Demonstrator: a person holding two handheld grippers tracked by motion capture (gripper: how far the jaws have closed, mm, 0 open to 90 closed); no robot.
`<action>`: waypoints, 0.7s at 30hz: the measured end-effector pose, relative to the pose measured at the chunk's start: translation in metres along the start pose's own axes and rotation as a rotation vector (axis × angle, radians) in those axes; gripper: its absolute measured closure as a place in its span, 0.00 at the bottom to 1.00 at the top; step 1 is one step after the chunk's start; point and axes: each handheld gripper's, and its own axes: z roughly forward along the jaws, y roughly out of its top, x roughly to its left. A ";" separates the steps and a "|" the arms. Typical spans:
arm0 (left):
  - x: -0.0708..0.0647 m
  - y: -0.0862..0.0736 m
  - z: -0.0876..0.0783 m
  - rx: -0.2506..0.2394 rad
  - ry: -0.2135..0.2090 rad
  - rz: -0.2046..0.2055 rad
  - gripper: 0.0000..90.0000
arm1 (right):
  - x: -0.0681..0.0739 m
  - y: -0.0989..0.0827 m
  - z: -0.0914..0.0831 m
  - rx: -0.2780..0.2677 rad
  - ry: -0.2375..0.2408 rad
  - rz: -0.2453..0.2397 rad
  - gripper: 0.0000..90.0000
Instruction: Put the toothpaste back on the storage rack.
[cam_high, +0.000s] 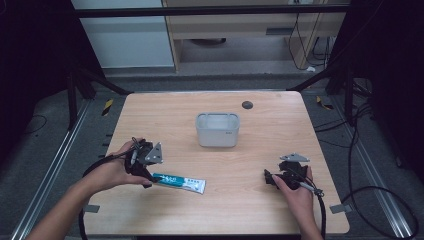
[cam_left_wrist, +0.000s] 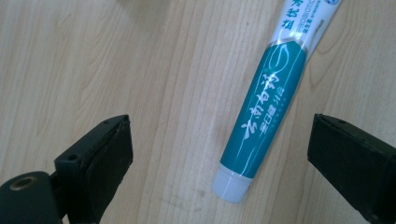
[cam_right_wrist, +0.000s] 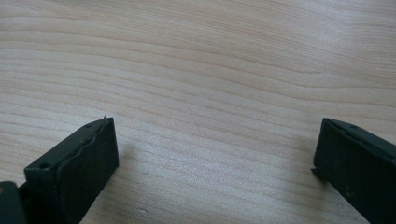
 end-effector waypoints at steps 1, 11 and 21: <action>0.001 0.002 0.000 -0.007 -0.012 0.010 0.08 | 0.000 0.000 0.000 0.000 0.000 0.000 0.00; 0.003 0.016 0.007 0.004 -0.083 0.068 0.09 | 0.000 0.000 0.000 0.000 0.000 0.000 0.00; -0.001 0.019 0.020 0.028 -0.154 0.107 0.12 | 0.000 0.000 0.000 0.000 0.001 0.002 0.00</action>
